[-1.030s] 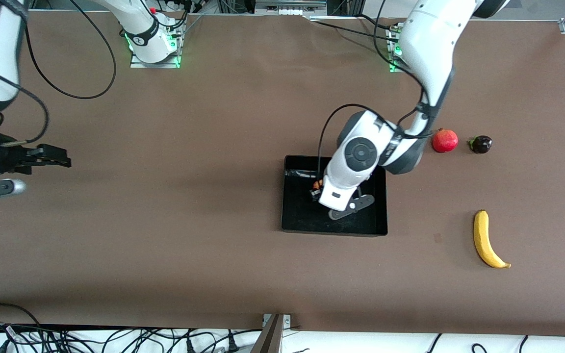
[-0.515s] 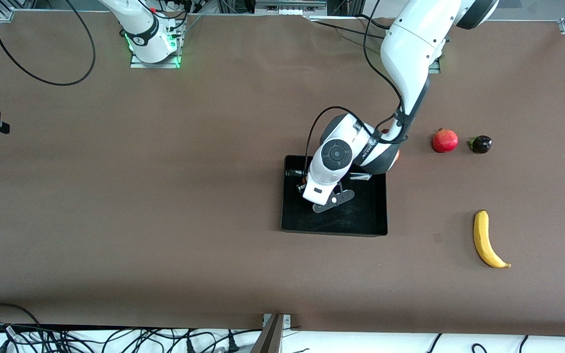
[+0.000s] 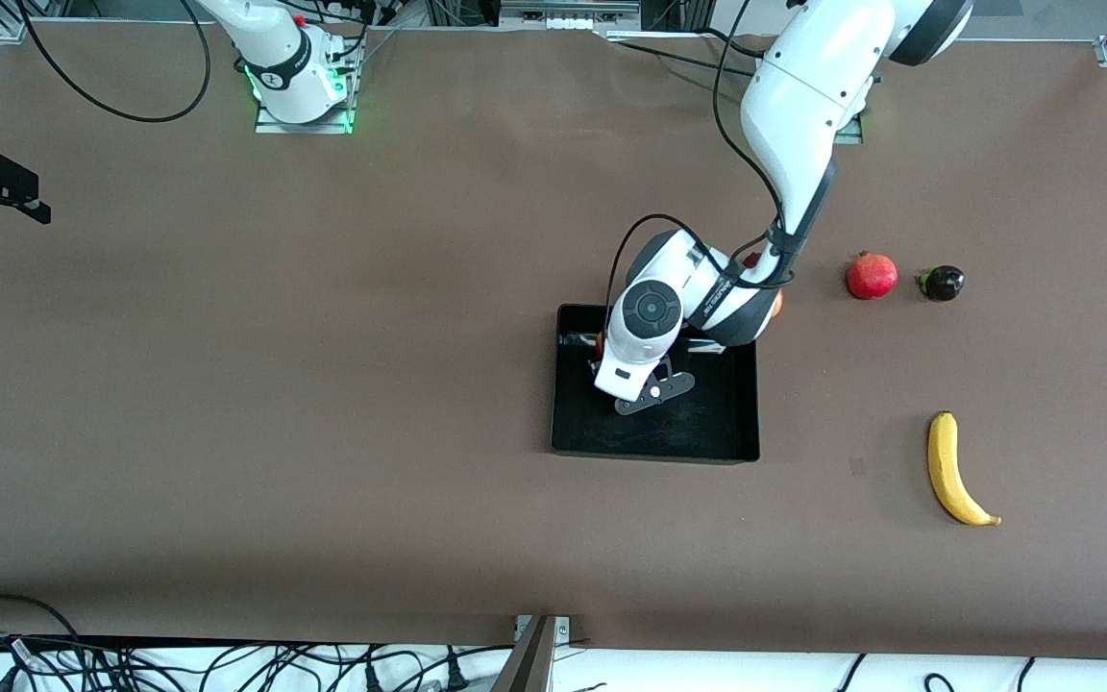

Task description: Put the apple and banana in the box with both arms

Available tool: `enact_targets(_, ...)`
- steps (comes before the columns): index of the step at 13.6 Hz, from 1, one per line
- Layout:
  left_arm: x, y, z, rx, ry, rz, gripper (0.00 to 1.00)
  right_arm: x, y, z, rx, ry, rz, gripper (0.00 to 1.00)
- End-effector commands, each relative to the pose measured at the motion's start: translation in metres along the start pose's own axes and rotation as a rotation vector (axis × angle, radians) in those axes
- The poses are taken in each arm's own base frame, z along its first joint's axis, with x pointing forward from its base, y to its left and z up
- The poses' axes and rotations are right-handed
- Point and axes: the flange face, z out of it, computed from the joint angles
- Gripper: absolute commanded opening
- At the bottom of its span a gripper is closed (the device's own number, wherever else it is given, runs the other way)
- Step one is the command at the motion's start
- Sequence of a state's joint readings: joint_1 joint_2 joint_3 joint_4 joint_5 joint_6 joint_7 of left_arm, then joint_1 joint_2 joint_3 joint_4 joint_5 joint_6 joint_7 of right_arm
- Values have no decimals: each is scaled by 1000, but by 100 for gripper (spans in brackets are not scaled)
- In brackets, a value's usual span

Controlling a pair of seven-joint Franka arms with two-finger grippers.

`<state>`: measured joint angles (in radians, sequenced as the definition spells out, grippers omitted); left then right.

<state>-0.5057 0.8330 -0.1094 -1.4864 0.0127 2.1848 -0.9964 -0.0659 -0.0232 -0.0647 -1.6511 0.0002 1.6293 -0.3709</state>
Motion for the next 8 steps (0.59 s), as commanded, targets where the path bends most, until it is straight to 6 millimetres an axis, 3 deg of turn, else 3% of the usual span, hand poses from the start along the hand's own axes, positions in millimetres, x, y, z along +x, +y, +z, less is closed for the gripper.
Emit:
enact_targets(1,15,-12,-57,69,-23,-17,100,8,5,3,-21,-1,3,100)
enact_targets(3,32,-25,-108,63,-29,-45,100,8,4,1,-21,-1,-2,100)
enact_targets(5,43,-41,-145,57,-35,-48,100,8,4,2,-18,-2,3,100)
enact_targets(7,66,-78,-187,51,-38,15,100,7,8,2,-16,1,15,100)
enact_targets(8,84,-110,-206,54,-56,70,100,6,10,3,-12,-1,19,100)
